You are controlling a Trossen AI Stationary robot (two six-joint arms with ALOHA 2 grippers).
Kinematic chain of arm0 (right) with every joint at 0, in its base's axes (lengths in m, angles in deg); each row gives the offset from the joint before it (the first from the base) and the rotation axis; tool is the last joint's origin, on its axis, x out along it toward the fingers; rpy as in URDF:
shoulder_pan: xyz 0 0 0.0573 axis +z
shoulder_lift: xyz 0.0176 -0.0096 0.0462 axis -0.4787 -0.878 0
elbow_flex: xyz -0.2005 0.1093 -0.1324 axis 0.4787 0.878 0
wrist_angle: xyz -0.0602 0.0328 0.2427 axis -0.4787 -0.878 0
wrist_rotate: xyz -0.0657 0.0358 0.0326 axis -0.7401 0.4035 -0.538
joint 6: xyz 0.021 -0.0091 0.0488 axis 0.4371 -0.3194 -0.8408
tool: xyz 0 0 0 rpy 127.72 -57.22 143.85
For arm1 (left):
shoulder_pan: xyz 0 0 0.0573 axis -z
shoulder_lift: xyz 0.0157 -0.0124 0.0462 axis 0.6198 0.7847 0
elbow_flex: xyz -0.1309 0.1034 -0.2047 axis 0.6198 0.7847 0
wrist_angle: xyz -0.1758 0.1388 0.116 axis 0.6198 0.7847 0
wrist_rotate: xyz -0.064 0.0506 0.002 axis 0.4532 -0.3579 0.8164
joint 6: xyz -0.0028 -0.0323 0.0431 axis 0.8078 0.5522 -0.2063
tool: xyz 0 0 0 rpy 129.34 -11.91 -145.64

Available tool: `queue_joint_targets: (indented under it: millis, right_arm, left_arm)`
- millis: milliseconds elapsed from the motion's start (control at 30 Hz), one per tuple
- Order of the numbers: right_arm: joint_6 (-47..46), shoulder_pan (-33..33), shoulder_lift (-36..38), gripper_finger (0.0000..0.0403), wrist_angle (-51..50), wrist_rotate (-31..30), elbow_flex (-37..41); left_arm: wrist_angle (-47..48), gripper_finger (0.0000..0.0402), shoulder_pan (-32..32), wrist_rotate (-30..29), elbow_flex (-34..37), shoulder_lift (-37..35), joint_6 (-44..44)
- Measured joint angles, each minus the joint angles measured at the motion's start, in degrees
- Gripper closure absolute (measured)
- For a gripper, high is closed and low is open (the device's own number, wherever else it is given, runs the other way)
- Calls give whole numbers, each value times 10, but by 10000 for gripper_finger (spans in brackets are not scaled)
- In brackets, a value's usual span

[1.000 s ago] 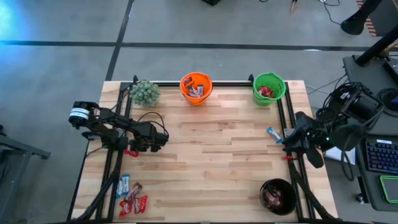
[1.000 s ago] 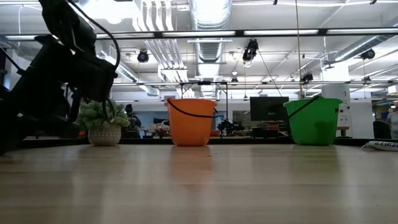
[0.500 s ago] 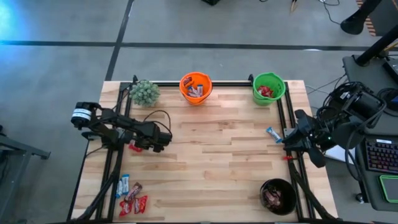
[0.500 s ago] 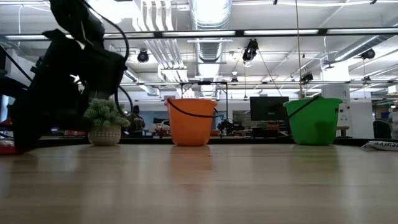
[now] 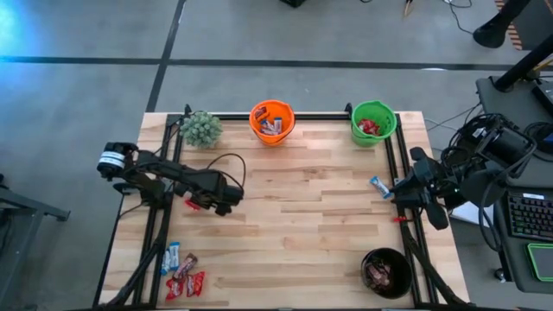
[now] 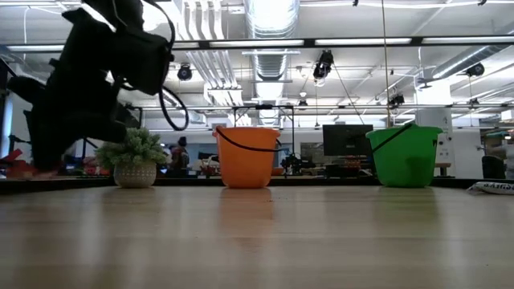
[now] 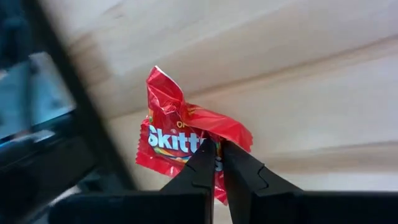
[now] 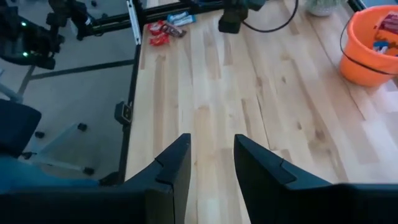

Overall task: Organize candy in baskets
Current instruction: Put the red candy into the green bucket

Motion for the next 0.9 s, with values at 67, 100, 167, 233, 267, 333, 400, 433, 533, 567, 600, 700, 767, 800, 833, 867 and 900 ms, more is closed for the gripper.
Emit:
queue_joint_targets:
  millis: [67,100,167,233,267,333,400,433,533,567,600,700,767,800,833,867,900]
  right_arm:
    - [0,0,0,294,0,-2,0]
    - [0,0,0,294,-1,-5,0]
    - [0,0,0,294,-2,-20,0]
    - [0,0,0,294,-10,-38,0]
    - [0,0,0,294,-15,-48,0]
    - [0,0,0,294,-20,-68,0]
    - [2,0,0,294,-26,-80,0]
    - [4,0,0,294,-26,-84,0]
    - [10,0,-2,294,-25,-89,0]
    - [10,0,-2,294,-25,-89,0]
    - [10,0,-3,294,-25,-89,0]
    - [2,0,-6,294,-24,-91,0]
    - [0,0,-8,294,-23,-102,0]
    - [0,0,-10,294,-23,-110,0]
    - [0,0,-11,294,-23,-120,0]
    - [0,0,-13,294,-23,-129,0]
    - [0,0,-14,294,-23,-137,0]
  left_arm:
    - [35,401,8,2,-7,-3,-4]
    - [44,401,13,2,-13,-5,-8]
    - [54,401,22,5,-26,-15,-12]
    - [57,401,31,1,-37,-32,-12]
    - [58,401,36,-6,-44,-41,-12]
    - [58,401,43,-17,-60,-60,-11]
    - [58,401,50,-29,-79,-81,-9]
    - [58,401,52,-38,-89,-91,-8]
    - [58,401,58,-66,-119,-119,-8]
    - [59,401,59,-79,-129,-128,-13]
    - [60,401,60,-91,-139,-134,-19]
    - [59,401,60,-126,-169,-144,-48]
    - [59,401,60,-144,-191,-145,-75]
    - [58,401,59,-151,-203,-145,-87]
    - [58,401,59,-159,-214,-143,-100]
    - [57,401,59,-167,-227,-141,-114]
    - [55,401,59,-174,-241,-138,-128]
